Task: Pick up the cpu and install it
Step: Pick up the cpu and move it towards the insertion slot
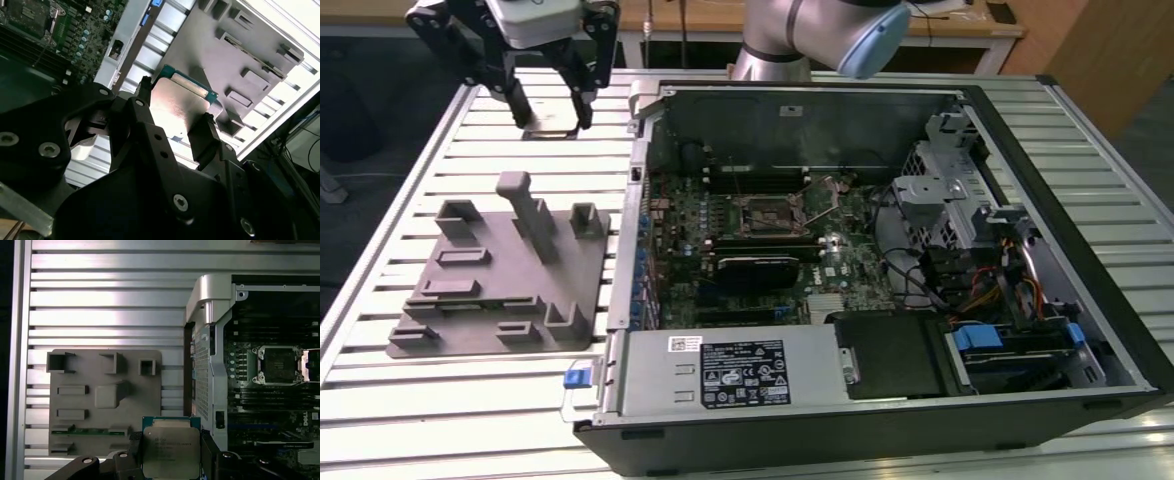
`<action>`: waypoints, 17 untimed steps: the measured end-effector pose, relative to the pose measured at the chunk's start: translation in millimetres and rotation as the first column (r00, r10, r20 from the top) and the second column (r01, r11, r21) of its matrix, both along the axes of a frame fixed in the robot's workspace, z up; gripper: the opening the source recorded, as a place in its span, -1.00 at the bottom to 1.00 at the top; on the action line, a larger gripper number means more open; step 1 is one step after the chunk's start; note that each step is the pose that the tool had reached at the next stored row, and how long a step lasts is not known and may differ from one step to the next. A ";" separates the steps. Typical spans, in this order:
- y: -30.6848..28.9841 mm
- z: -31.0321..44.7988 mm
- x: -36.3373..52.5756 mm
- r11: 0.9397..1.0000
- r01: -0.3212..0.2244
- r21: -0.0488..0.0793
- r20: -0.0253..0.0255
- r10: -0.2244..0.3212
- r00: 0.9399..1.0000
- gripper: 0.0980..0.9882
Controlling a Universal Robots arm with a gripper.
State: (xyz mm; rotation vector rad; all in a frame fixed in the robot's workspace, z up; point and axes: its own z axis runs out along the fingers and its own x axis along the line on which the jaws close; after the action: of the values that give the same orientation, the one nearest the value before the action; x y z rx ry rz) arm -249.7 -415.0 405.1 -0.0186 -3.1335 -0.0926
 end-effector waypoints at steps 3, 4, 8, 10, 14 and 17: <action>0.0 0.0 7.0 1.000 0.000 0.000 0.000 0.000 1.000 0.00; 0.0 0.0 9.3 1.000 0.000 0.000 0.000 0.000 1.000 0.00; 0.0 0.0 18.4 1.000 0.000 0.000 0.000 0.000 1.000 0.00; 0.0 0.0 23.0 1.000 0.000 0.000 0.000 0.000 1.000 0.00; 0.0 0.0 32.4 1.000 0.000 0.000 0.000 0.000 1.000 0.00; 0.0 0.0 39.3 1.000 0.000 0.000 0.000 0.000 1.000 0.00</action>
State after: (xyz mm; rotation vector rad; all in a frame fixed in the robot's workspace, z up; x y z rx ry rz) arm -210.4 -415.0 405.1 -0.0186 -3.1335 -0.0927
